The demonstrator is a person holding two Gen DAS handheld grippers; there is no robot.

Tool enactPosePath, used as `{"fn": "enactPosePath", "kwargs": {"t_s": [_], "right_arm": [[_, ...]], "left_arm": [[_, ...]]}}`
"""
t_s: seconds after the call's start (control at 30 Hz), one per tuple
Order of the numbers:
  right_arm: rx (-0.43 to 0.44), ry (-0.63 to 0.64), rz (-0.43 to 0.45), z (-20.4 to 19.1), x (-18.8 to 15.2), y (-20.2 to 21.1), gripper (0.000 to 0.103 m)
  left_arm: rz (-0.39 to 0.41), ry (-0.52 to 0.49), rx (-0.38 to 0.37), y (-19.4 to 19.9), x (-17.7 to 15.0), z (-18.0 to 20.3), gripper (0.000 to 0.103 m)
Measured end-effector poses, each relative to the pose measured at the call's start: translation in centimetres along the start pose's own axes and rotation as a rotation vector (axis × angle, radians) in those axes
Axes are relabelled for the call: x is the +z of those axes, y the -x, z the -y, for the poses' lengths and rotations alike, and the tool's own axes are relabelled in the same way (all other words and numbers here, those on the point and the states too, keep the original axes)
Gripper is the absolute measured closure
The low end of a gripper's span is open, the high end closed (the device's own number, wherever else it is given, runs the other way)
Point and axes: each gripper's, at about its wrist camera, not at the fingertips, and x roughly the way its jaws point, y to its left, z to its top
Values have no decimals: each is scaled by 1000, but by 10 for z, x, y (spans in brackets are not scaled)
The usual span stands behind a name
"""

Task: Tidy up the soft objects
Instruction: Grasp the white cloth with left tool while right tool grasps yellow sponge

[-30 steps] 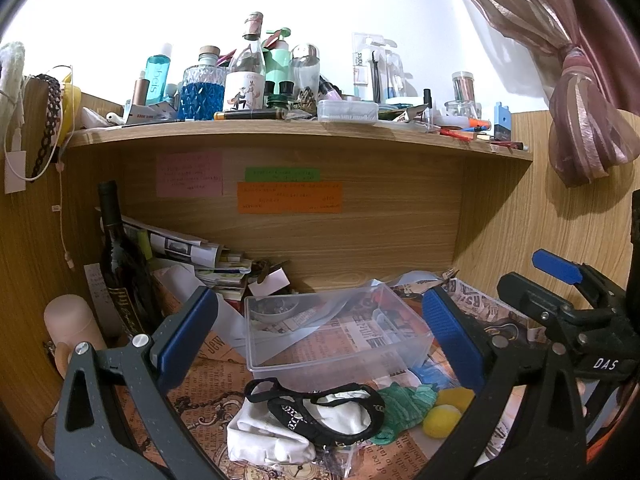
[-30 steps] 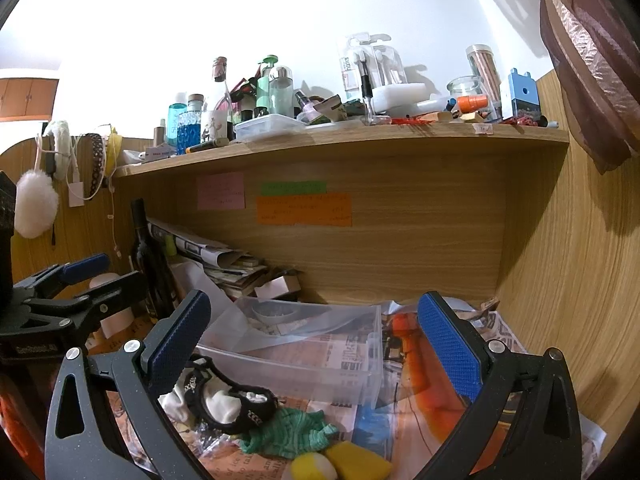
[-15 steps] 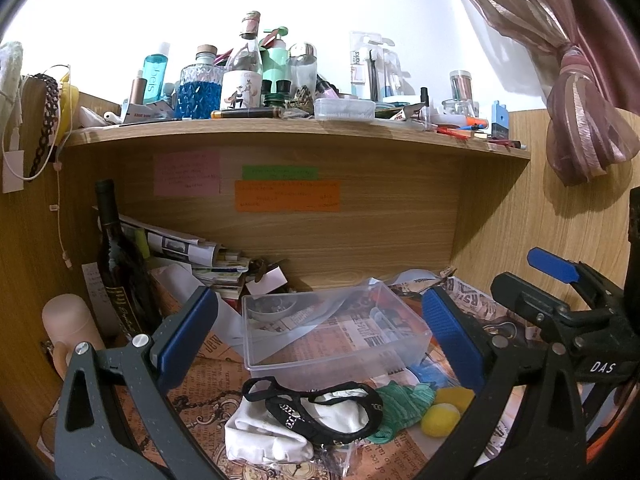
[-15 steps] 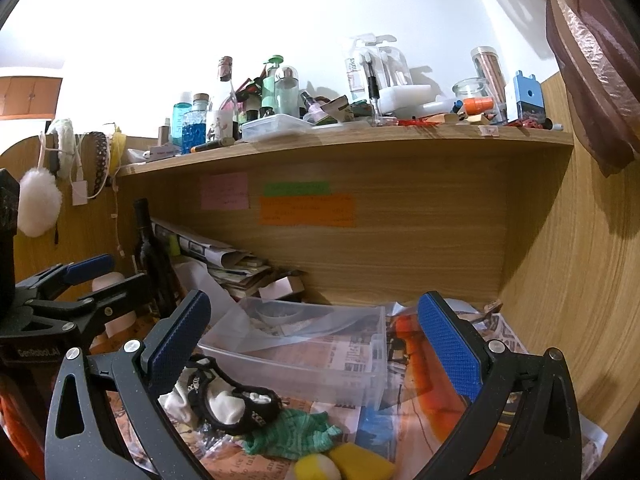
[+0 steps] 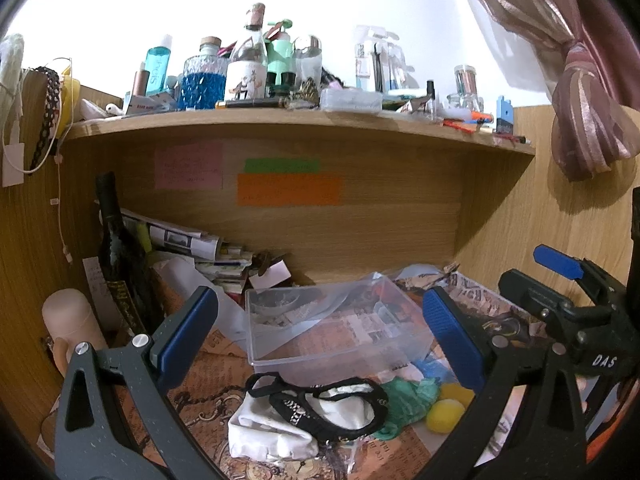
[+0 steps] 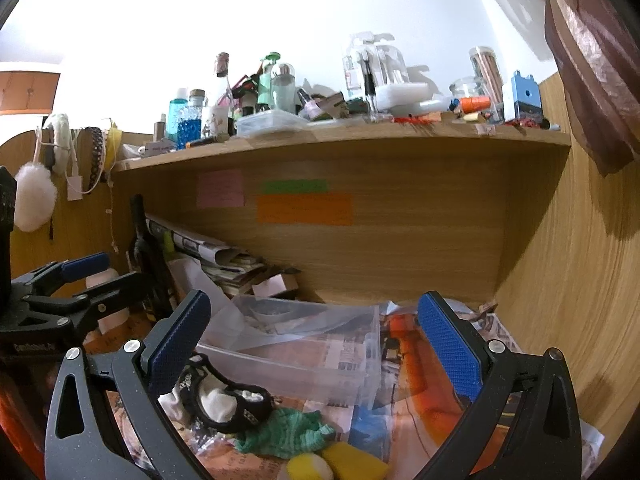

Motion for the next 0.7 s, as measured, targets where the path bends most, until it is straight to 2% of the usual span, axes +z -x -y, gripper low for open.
{"fn": "enactPosePath", "kwargs": {"t_s": [0.23, 0.53, 0.7], "right_arm": [[-40, 17, -126, 18, -23, -16, 0], [-46, -15, -301, 39, -62, -35, 1], [-47, -51, -400, 50, -84, -42, 17]], "left_arm": [[-121, 20, 25, -20, -21, -23, 0], [-300, 42, 110, -48, -73, -50, 0], [-369, 87, 154, -59, -94, -68, 0]]}}
